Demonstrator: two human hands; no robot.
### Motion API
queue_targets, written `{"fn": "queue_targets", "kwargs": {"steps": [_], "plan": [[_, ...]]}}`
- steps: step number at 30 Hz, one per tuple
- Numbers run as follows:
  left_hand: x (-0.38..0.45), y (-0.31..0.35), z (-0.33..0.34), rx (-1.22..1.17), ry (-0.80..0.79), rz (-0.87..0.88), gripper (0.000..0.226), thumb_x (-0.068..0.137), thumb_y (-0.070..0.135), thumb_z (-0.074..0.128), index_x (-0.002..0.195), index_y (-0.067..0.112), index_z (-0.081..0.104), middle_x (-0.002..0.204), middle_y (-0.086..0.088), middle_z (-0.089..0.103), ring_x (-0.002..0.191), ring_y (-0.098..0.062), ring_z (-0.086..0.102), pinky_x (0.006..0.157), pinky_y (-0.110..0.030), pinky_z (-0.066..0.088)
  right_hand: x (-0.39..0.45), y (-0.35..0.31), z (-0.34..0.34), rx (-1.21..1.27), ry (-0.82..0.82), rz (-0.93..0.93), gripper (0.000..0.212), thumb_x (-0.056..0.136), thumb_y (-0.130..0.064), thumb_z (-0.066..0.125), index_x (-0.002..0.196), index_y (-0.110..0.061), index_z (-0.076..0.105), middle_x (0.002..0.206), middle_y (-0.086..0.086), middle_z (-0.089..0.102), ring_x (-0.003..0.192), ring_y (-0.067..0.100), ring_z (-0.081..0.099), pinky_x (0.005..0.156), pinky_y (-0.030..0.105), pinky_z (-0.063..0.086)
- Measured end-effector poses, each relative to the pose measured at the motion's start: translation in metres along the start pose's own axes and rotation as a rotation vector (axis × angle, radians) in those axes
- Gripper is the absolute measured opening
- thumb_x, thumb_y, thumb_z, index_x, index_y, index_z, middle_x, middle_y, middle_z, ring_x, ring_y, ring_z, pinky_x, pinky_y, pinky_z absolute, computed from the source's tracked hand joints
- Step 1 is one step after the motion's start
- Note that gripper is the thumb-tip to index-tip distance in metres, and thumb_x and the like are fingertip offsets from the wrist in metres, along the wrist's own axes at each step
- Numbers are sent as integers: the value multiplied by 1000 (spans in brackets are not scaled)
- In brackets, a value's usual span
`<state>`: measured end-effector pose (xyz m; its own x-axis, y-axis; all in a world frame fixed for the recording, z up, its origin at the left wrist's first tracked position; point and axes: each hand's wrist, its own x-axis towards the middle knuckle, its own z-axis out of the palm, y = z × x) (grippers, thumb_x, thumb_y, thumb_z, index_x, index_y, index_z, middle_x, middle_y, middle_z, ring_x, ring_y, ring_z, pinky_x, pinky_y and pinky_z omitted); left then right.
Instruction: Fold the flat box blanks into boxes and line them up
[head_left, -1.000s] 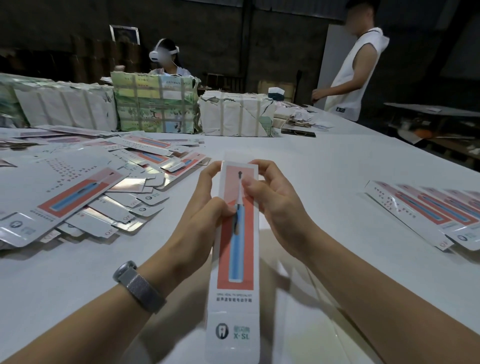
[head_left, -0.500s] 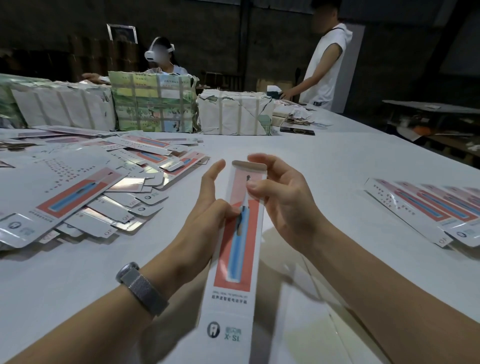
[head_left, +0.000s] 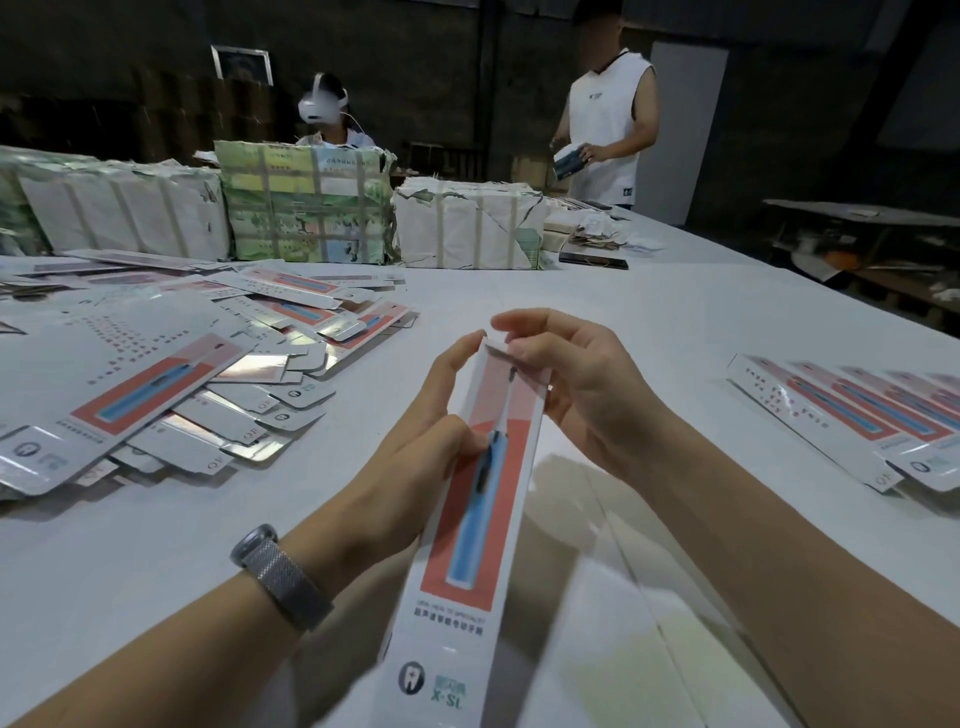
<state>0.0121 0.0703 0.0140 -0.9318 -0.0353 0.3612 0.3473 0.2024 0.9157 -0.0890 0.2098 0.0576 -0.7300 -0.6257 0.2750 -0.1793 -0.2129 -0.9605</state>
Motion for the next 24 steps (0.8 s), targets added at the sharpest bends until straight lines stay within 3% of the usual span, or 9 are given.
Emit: {"fn": "queue_targets", "kwargs": {"steps": [4,8,12,15,19,24], "plan": [[-2,2,-1,5,-28,18,73,80,26,46,139,65,27,121,3,62,77,-14,72,66,-23,57,-1,-3,-1,-72,13,-2,15,72,-16,65,77,-19,78,76,4,68,75,22,57,75,41,39],[-2,5,-2,10,-52,31,73,80,25,46,140,62,27,123,6,62,76,-13,72,64,-22,57,0,-3,-1,-89,51,-30,15,73,-17,63,74,-20,78,73,4,66,72,21,56,66,36,41],[-2,2,-4,27,-63,21,77,77,24,47,138,68,30,111,26,65,80,-18,73,66,-25,57,0,-6,-4,-111,78,-18,12,71,-18,64,64,-22,73,67,0,63,67,15,58,62,30,44],[-1,3,-4,24,-58,2,77,70,38,54,138,66,31,110,27,64,84,-21,73,67,-26,58,0,-7,-7,-147,49,-7,15,73,-16,65,61,-20,71,64,0,62,69,16,57,62,29,46],[-2,3,-4,4,-33,-17,75,63,44,54,134,60,36,108,21,66,84,-25,73,66,-27,58,0,-7,-8,-197,46,-33,28,89,-4,61,66,-15,72,66,0,66,69,14,60,60,27,50],[2,4,-8,-56,95,14,61,70,19,48,124,48,44,93,17,71,65,-16,69,56,-22,54,-1,-4,-3,-148,0,-28,19,96,-16,60,92,-19,78,87,4,74,84,18,65,68,35,56]]}}
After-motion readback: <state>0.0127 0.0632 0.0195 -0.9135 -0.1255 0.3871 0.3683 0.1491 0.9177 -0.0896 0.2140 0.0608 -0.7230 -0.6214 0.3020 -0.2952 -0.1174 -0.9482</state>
